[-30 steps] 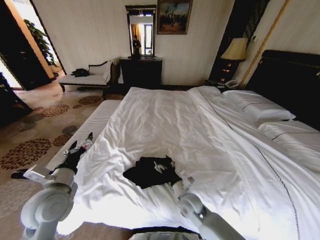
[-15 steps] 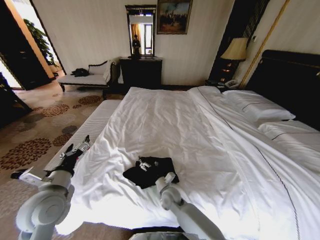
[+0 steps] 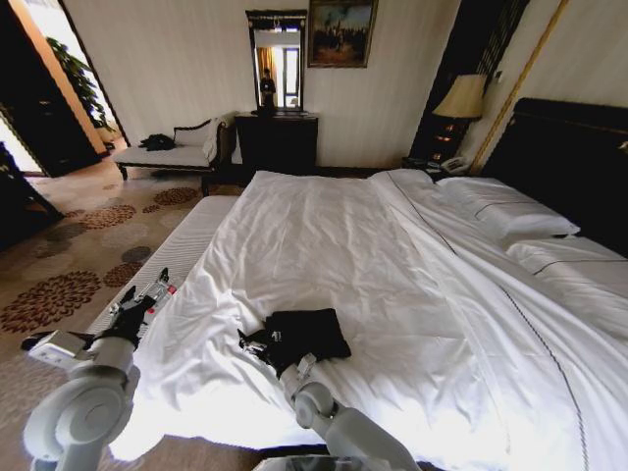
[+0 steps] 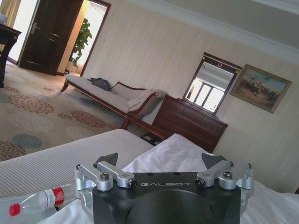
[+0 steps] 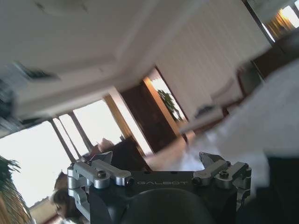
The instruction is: Fold the clothes on the bed.
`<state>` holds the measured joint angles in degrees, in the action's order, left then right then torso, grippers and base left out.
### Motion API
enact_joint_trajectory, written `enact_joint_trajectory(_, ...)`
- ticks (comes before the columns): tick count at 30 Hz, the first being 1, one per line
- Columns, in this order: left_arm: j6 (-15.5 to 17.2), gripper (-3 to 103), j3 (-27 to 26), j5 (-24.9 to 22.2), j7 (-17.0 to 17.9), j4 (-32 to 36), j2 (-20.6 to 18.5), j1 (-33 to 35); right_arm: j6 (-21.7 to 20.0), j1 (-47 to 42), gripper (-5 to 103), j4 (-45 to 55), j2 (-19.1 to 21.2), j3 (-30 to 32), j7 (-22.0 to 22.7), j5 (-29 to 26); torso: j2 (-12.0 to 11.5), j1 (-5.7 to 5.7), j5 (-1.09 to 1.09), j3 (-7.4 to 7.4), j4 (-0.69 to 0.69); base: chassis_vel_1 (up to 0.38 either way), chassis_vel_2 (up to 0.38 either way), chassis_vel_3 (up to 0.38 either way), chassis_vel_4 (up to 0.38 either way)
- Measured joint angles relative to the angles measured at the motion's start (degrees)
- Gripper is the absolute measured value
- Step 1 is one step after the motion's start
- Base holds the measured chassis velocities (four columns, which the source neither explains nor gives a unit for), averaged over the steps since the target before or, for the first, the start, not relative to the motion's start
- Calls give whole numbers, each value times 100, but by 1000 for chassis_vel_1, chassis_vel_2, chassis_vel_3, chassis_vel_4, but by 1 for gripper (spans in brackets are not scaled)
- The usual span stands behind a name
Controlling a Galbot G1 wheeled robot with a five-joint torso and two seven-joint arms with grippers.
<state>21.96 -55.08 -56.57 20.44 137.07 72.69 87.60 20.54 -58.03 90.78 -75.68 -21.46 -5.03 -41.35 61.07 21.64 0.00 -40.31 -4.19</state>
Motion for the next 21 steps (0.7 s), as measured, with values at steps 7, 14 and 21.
enact_joint_trajectory(7,-8,100,125,58,-22,-158,10,-16,88,-120,100,1056,699,760,-296,50,0,-1,3,0,0,0,0,0,0)
enact_joint_trajectory(14,-239,100,608,897,59,-523,-254,117,-605,-420,100,1578,1774,2754,1122,280,0,1,3,0,-3,0,0,0,0)
enact_joint_trajectory(21,-1140,100,1260,2609,-472,-244,-360,939,-701,-1966,100,2399,1895,4613,1902,1362,0,0,3,1,-2,0,0,0,0)
